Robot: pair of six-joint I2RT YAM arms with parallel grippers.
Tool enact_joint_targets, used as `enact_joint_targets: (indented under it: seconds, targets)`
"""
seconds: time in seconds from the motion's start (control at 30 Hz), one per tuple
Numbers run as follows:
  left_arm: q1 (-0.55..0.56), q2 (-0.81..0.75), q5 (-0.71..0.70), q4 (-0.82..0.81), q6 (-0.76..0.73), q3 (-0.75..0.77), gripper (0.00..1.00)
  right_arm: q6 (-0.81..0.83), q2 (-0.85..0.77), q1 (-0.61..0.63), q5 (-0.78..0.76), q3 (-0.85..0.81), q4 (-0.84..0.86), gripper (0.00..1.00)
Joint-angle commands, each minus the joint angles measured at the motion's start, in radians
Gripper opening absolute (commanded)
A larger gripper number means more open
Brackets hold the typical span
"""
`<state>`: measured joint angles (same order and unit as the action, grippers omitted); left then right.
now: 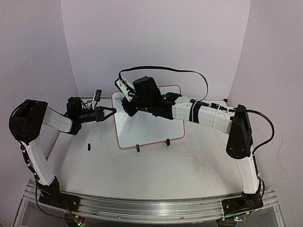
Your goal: Write a sentence on the whiteboard
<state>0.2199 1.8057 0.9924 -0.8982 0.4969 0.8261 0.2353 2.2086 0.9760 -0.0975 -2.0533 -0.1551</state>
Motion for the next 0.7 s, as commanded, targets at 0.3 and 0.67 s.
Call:
enact_joint_targets:
  seconds: [0.3, 0.67]
  targets:
    - [0.005, -0.026, 0.011, -0.025, -0.026, 0.021, 0.0, -0.044, -0.043, -0.002, 0.001, 0.06, -0.003, 0.0]
    - [0.004, -0.026, 0.015, -0.024, -0.024, 0.021, 0.0, -0.062, -0.075, 0.003, 0.016, 0.11, 0.003, 0.0]
